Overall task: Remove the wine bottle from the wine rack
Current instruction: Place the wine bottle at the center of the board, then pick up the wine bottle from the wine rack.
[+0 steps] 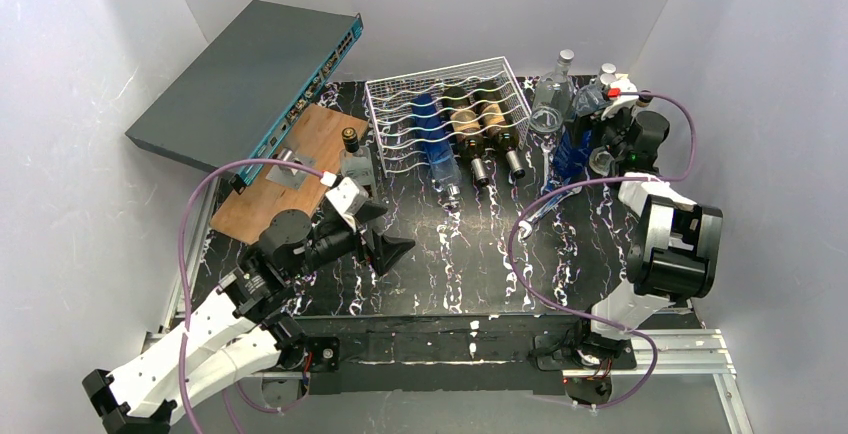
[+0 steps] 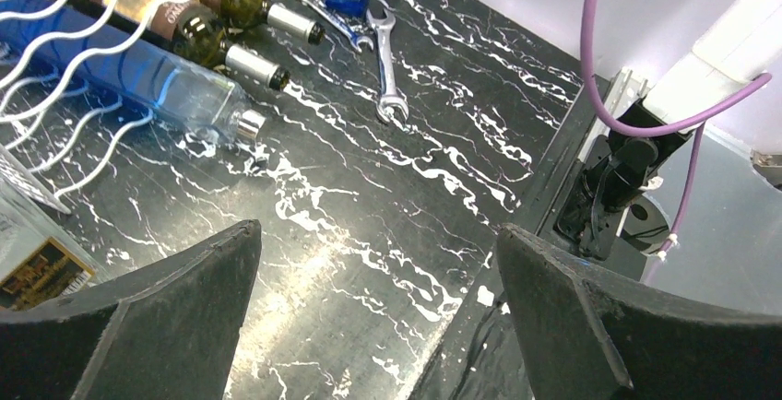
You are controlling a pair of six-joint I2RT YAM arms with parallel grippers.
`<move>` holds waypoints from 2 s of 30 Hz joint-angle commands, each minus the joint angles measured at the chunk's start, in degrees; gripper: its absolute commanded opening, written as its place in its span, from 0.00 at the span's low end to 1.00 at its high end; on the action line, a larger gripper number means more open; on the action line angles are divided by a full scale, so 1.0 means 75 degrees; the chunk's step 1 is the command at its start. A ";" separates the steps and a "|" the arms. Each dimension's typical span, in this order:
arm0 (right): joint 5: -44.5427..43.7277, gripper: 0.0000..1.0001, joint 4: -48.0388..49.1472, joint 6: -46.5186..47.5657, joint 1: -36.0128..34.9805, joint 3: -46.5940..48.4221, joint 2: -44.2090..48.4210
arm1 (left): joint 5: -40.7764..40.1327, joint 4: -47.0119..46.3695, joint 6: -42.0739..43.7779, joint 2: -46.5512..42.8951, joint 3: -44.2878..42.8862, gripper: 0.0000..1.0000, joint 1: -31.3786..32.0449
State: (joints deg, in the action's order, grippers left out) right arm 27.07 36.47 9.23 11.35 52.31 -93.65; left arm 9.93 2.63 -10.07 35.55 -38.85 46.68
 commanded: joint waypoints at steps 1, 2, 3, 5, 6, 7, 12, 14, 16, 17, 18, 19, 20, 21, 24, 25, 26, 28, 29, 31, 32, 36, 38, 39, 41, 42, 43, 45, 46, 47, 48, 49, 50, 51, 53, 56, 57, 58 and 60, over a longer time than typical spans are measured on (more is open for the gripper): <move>-0.0171 0.93 0.0064 0.0071 0.0037 -0.0017 0.0371 | -0.0088 0.0264 -0.0199 0.0061 -0.0249 0.98 0.0033; -0.0175 0.95 0.0050 0.0089 0.0033 -0.0059 0.0432 | -0.0109 0.0323 -0.0220 0.0064 -0.0293 0.98 0.0033; -0.0176 0.97 0.0048 0.0089 0.0049 -0.0105 0.0496 | -0.0144 0.0384 -0.0239 0.0075 -0.0316 0.98 0.0034; -0.0170 0.98 0.0033 0.0091 0.0051 -0.0207 0.0657 | -0.0194 0.0528 -0.0279 0.0104 -0.0415 0.98 0.0023; -0.0156 0.98 0.0005 0.0100 0.0045 -0.0271 0.0746 | -0.0224 0.0607 -0.0311 0.0119 -0.0465 0.98 0.0026; -0.0153 0.98 -0.0050 0.0106 0.0054 -0.0314 0.0835 | -0.0242 0.0680 -0.0346 0.0142 -0.0512 0.98 0.0032; -0.0346 0.98 -0.0616 0.0130 0.0067 -0.0339 0.1314 | -0.0261 0.0989 -0.0579 0.0268 -0.0727 0.98 0.0030; -0.0498 0.98 -0.0737 0.0083 0.0090 -0.0353 0.1487 | -0.0247 0.1085 -0.0691 0.0287 -0.0803 0.98 0.0025; -0.0661 0.98 -0.0879 0.0044 0.0114 -0.0338 0.1681 | -0.0241 0.1211 -0.0788 0.0299 -0.0879 0.98 0.0029; -0.0683 0.98 -0.0979 0.0040 0.0134 -0.0316 0.1771 | -0.0246 0.1274 -0.0836 0.0299 -0.0914 0.98 0.0026; -0.0674 0.98 -0.1105 0.0051 0.0152 -0.0302 0.1892 | -0.0271 0.1356 -0.0897 0.0299 -0.0949 0.98 0.0029; -0.0629 0.98 -0.1265 0.0080 0.0167 -0.0272 0.2007 | -0.0320 0.1465 -0.0958 0.0315 -0.0999 0.98 0.0025; -0.0562 0.98 -0.1524 0.0166 0.0183 -0.0202 0.2125 | -0.0371 0.1593 -0.1018 0.0336 -0.1061 0.98 0.0024; -0.0508 0.98 -0.1876 0.0318 0.0191 -0.0117 0.2241 | -0.0453 0.1726 -0.1083 0.0364 -0.1127 0.98 0.0023; -0.0435 0.98 -0.2771 0.0507 0.0207 -0.0011 0.2607 | -0.0639 0.2030 -0.1394 0.0466 -0.1306 0.98 0.0028; -0.0434 0.98 -0.2959 0.0567 0.0218 -0.0029 0.2795 | -0.0646 0.2073 -0.1530 0.0506 -0.1346 0.98 0.0025; -0.0420 0.98 -0.3105 0.0608 0.0220 -0.0067 0.2931 | -0.0646 0.2101 -0.1654 0.0548 -0.1382 0.98 0.0026; -0.0416 0.98 -0.3439 0.0684 0.0220 -0.0144 0.3275 | -0.0619 0.2081 -0.1902 0.0627 -0.1414 0.98 0.0026; -0.0421 0.98 -0.3640 0.0725 0.0228 -0.0170 0.3422 | -0.0602 0.2051 -0.2008 0.0668 -0.1426 0.98 0.0032; -0.0396 0.98 -0.3970 0.0776 0.0232 -0.0243 0.3698 | -0.0705 0.2084 -0.2253 0.0774 -0.1476 0.98 0.0031; -0.0363 0.98 -0.4115 0.0808 0.0238 -0.0289 0.3820 | -0.0805 0.2146 -0.2399 0.0851 -0.1526 0.98 0.0024; -0.0140 0.99 -0.4689 0.0854 0.0245 -0.0498 0.4239 | -0.1144 0.2588 -0.2885 0.1301 -0.1913 0.98 0.0029; 0.0054 0.98 -0.4952 0.0856 0.0244 -0.0612 0.4410 | -0.1095 0.2695 -0.3045 0.1532 -0.2067 0.98 0.0024; 0.0158 0.98 -0.5136 0.0855 0.0244 -0.0678 0.4500 | -0.1091 0.2725 -0.3142 0.1637 -0.2115 0.98 0.0027; 0.0327 0.98 -0.5293 0.0846 0.0244 -0.0848 0.4687 | -0.1093 0.2767 -0.3298 0.1815 -0.2204 0.98 0.0033; 0.0422 0.98 -0.5315 0.0816 0.0244 -0.0937 0.4785 | -0.1110 0.2801 -0.3359 0.1925 -0.2264 0.98 0.0034; 0.0492 0.98 -0.5325 0.0815 0.0244 -0.1025 0.4886 | -0.1137 0.2836 -0.3413 0.1999 -0.2329 0.98 0.0029; 0.0652 0.98 -0.5478 0.0808 0.0244 -0.1117 0.5037 | -0.1165 0.2878 -0.3486 0.2145 -0.2441 0.98 0.0030; 0.0769 0.98 -0.5562 0.0818 0.0244 -0.1151 0.5079 | -0.1174 0.2883 -0.3543 0.2210 -0.2487 0.98 0.0024; 0.0934 0.98 -0.5638 0.0819 0.0244 -0.1180 0.5116 | -0.1168 0.2883 -0.3590 0.2294 -0.2546 0.98 0.0029; 0.1163 0.98 -0.5704 0.0822 0.0244 -0.1231 0.5143 | -0.1161 0.2883 -0.3621 0.2382 -0.2597 0.98 0.0023; 0.1410 0.98 -0.5776 0.0820 0.0244 -0.1284 0.5158 | -0.1144 0.2889 -0.3641 0.2475 -0.2677 0.98 0.0029; 0.1703 0.98 -0.5864 0.0811 0.0244 -0.1345 0.5178 | -0.1122 0.2893 -0.3674 0.2594 -0.2753 0.98 0.0044; 0.1982 0.98 -0.5940 0.0808 0.0244 -0.1418 0.5200 | -0.1116 0.2895 -0.3694 0.2701 -0.2840 0.98 0.0061; 0.2343 0.98 -0.6053 0.0830 0.0250 -0.1569 0.5308 | -0.1181 0.2895 -0.3676 0.2969 -0.3061 0.98 0.0164; 0.2437 0.98 -0.6115 0.0934 0.0244 -0.1859 0.5520 | -0.1680 0.2964 -0.3507 0.3472 -0.3463 0.98 0.0480; 0.2427 0.98 -0.6118 0.0966 0.0244 -0.1908 0.5585 | -0.1901 0.3011 -0.3411 0.3643 -0.3632 0.98 0.0604; 0.2422 0.98 -0.6136 0.0980 0.0244 -0.1941 0.5635 | -0.2136 0.3047 -0.3326 0.3846 -0.3798 0.98 0.0714; 0.2459 0.98 -0.6177 0.0994 0.0244 -0.1983 0.5698 | -0.2698 0.3070 -0.3198 0.4252 -0.4092 0.98 0.0897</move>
State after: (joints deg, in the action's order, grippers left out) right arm 42.44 -9.41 15.59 12.86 37.91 -52.73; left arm -1.96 24.47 -36.34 63.70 -64.64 51.00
